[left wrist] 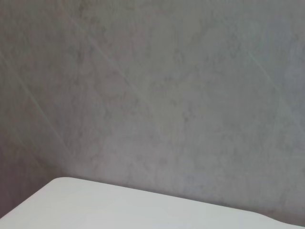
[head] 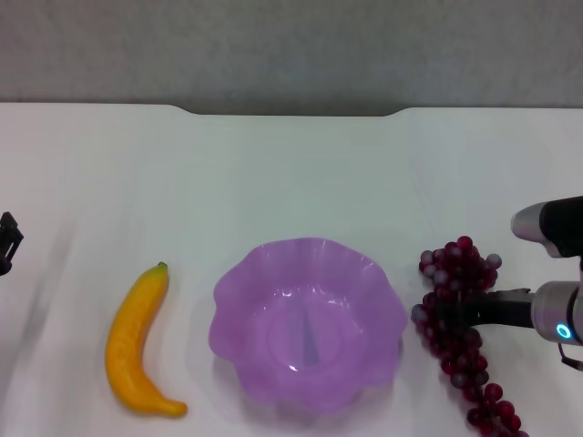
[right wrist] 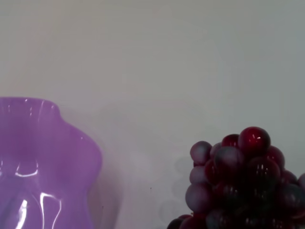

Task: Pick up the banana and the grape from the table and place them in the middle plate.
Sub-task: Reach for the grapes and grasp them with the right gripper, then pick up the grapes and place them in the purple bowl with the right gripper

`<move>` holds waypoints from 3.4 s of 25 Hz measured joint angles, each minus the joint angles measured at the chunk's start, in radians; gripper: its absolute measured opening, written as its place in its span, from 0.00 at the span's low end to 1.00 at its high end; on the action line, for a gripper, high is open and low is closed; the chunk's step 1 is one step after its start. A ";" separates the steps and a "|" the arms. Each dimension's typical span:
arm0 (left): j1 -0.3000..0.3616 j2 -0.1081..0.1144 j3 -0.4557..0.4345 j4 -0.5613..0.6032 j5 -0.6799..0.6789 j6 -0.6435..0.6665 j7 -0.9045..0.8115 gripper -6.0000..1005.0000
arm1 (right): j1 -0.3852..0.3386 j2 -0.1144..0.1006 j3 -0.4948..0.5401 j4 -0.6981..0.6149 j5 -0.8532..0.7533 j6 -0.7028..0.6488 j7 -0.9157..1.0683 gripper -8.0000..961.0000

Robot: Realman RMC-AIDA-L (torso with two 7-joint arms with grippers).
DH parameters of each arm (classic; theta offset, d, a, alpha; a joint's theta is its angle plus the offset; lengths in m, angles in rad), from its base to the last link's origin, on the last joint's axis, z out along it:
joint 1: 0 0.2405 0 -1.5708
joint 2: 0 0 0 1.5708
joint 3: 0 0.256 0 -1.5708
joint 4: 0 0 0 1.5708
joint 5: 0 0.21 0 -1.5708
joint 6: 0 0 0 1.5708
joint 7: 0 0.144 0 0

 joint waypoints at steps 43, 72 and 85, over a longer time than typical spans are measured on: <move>0.004 -0.002 -0.003 0.001 -0.002 -0.002 -0.002 0.79 | -0.077 0.002 -0.176 0.020 0.007 -0.318 -0.048 0.48; 0.003 -0.002 -0.004 0.003 -0.003 -0.003 -0.001 0.79 | -0.142 0.000 -0.304 0.032 0.000 -0.592 -0.059 0.31; 0.003 -0.002 -0.004 0.003 -0.003 -0.003 0.001 0.79 | -0.171 -0.001 -0.378 0.032 -0.003 -0.748 -0.059 0.21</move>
